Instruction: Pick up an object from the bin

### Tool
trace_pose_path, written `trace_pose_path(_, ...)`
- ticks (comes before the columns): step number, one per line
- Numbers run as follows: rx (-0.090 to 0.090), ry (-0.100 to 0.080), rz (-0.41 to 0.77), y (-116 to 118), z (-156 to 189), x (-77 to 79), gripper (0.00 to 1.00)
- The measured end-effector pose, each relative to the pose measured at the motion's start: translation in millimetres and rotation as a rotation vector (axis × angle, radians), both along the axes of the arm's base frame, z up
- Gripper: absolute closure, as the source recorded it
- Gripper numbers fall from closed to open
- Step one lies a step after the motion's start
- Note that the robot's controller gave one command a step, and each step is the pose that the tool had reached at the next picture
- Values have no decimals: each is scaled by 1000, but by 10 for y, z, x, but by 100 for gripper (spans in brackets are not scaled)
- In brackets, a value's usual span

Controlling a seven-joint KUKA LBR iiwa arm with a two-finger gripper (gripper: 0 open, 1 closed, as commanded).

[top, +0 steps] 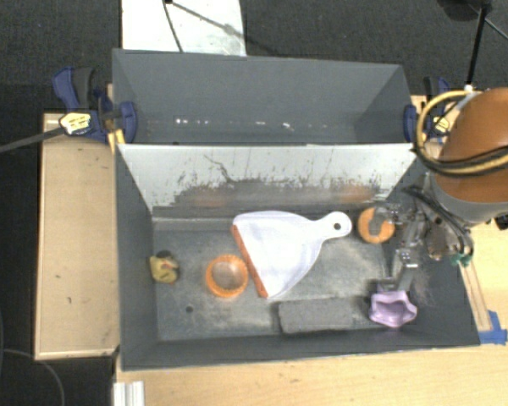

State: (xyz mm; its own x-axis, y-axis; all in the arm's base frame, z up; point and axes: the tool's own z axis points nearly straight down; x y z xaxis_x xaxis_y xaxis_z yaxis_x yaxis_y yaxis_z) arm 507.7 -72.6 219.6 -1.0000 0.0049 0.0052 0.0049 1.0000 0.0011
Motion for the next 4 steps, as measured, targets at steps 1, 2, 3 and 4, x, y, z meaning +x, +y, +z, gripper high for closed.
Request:
trace_pose_path(1,-2,-8,2,1,43,16,0)
trace_pose_path(2,-2,-15,62,-271,-430,-104,0)
trace_pose_path(3,-1,-1,68,-360,-713,-167,0)
trace_pose_path(4,-2,-11,211,-553,-851,-216,0)
